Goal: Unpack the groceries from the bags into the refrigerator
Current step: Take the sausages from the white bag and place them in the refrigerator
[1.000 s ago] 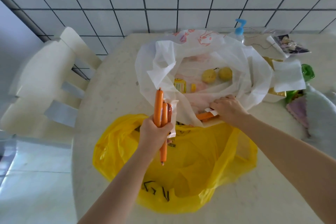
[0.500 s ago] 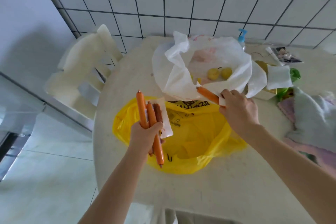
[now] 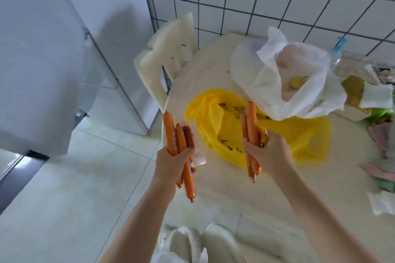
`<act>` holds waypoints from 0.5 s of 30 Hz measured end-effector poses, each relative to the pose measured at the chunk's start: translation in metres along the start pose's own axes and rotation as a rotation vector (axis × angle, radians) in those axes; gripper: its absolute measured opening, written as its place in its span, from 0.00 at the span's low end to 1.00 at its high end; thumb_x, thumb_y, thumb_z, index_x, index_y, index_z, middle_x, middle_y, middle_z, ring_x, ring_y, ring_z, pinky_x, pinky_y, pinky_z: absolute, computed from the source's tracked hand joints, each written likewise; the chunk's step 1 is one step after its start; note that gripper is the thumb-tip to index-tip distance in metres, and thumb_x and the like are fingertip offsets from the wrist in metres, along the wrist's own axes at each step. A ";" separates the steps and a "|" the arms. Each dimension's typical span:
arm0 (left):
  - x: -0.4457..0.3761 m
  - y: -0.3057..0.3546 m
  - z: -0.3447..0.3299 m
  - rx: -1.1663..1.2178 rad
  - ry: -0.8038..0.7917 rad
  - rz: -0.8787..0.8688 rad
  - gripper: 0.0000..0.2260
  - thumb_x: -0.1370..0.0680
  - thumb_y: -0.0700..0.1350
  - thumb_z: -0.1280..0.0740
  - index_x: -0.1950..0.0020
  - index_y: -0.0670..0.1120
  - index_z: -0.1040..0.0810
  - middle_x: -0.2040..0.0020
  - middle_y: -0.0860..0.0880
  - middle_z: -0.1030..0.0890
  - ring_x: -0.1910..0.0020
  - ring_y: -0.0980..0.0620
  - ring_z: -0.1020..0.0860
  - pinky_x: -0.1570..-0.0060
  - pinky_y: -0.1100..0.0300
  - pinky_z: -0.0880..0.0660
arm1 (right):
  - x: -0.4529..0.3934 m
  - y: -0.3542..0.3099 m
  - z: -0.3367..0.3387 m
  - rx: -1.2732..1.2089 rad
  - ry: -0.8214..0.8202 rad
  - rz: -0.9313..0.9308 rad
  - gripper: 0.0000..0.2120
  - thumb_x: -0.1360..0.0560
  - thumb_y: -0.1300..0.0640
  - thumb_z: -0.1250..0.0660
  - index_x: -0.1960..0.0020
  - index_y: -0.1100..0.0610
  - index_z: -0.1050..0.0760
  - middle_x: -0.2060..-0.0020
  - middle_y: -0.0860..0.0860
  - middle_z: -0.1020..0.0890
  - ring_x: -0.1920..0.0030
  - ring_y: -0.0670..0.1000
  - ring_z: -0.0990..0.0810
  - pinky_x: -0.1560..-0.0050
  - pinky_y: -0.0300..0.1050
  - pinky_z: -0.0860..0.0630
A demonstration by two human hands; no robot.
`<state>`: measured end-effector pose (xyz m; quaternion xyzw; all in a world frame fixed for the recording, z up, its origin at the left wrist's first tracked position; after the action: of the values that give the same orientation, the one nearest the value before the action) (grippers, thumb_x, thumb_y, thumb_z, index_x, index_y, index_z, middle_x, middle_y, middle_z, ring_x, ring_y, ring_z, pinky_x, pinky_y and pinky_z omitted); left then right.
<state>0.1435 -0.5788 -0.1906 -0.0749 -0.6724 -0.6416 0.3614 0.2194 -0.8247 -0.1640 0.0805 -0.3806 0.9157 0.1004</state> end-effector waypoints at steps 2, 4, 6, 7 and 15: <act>0.009 -0.006 0.031 -0.024 0.046 0.015 0.04 0.26 0.37 0.30 0.55 0.45 0.23 0.61 0.41 0.19 0.72 0.48 0.19 0.76 0.61 0.25 | 0.021 -0.018 -0.024 -0.075 -0.031 0.030 0.13 0.30 0.50 0.26 0.62 0.50 0.30 0.68 0.50 0.22 0.67 0.50 0.23 0.71 0.44 0.29; 0.017 -0.014 0.061 -0.023 0.064 0.023 0.04 0.26 0.38 0.30 0.55 0.46 0.23 0.62 0.42 0.18 0.73 0.49 0.18 0.73 0.60 0.26 | 0.042 -0.037 -0.054 -0.097 -0.087 0.046 0.12 0.31 0.50 0.25 0.58 0.52 0.28 0.66 0.50 0.21 0.64 0.53 0.22 0.68 0.44 0.28; 0.027 -0.023 0.094 -0.028 0.072 0.034 0.04 0.25 0.39 0.31 0.54 0.46 0.24 0.62 0.43 0.18 0.73 0.50 0.18 0.66 0.55 0.24 | 0.066 -0.054 -0.087 -0.120 -0.144 0.058 0.15 0.32 0.50 0.25 0.51 0.54 0.25 0.60 0.50 0.20 0.59 0.53 0.21 0.61 0.45 0.25; 0.032 -0.029 0.112 -0.039 0.079 0.039 0.04 0.24 0.40 0.31 0.53 0.47 0.24 0.61 0.43 0.19 0.72 0.50 0.18 0.66 0.55 0.23 | 0.079 -0.065 -0.103 -0.138 -0.175 0.072 0.16 0.32 0.50 0.24 0.48 0.54 0.25 0.57 0.49 0.19 0.57 0.53 0.20 0.57 0.46 0.23; 0.084 -0.085 0.295 -0.023 0.188 0.067 0.04 0.23 0.39 0.31 0.54 0.47 0.24 0.59 0.42 0.19 0.70 0.47 0.18 0.64 0.55 0.19 | 0.210 -0.147 -0.238 -0.151 -0.473 0.160 0.15 0.32 0.49 0.25 0.49 0.52 0.22 0.59 0.50 0.17 0.57 0.51 0.17 0.50 0.47 0.20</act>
<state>-0.0806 -0.3525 -0.1854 -0.0410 -0.6250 -0.6411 0.4435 0.0350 -0.5272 -0.1828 0.2541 -0.4658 0.8456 -0.0586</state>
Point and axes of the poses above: each hand's wrist, its own x-axis away from the middle knuckle, its own z-axis out of the back of the hand, y = z × x, the point moved 8 cm from there along -x, towards the middle knuckle
